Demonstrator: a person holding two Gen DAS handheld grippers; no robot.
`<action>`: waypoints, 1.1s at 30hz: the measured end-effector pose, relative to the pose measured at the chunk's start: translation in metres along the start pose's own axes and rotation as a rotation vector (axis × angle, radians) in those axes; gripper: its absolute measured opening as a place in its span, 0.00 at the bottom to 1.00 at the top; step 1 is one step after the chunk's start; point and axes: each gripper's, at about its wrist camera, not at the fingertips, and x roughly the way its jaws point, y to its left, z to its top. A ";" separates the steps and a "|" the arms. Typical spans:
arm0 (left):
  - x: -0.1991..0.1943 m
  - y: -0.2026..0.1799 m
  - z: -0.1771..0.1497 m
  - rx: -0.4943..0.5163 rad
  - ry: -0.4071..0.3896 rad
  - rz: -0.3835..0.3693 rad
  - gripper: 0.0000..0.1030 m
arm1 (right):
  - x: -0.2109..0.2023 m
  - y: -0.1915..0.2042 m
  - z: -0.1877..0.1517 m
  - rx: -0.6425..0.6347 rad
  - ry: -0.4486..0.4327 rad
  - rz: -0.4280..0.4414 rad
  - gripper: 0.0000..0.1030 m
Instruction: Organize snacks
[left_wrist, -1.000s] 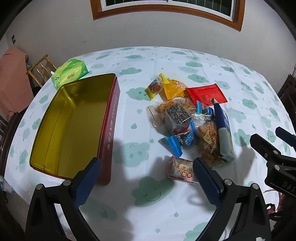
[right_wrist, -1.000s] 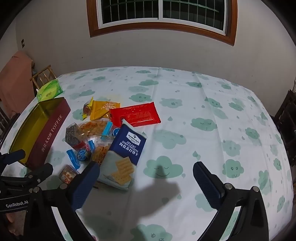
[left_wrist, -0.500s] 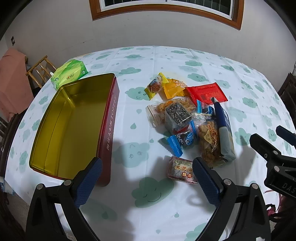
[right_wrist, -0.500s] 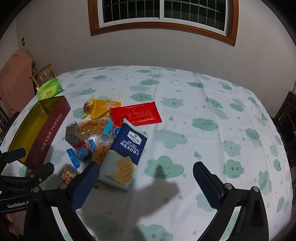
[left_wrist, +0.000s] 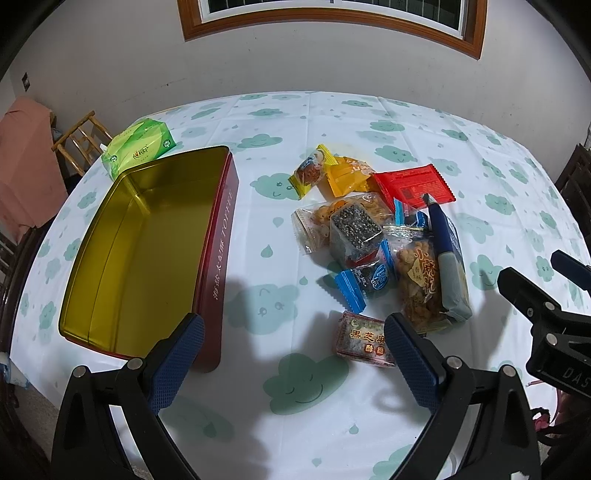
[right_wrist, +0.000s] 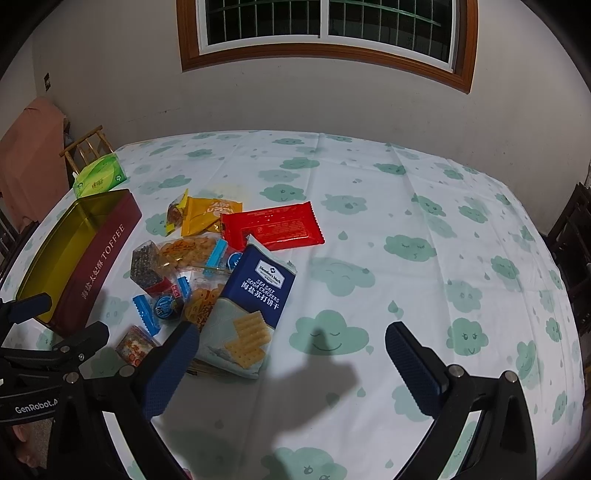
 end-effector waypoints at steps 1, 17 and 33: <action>-0.001 0.000 0.000 0.000 0.000 -0.002 0.94 | 0.000 0.000 0.000 0.001 0.000 0.000 1.00; 0.001 0.000 0.000 0.002 0.002 0.001 0.94 | 0.002 0.002 -0.001 -0.001 0.005 0.005 0.97; 0.008 0.000 -0.001 0.006 0.008 0.002 0.92 | 0.011 0.010 -0.002 0.002 0.022 0.025 0.92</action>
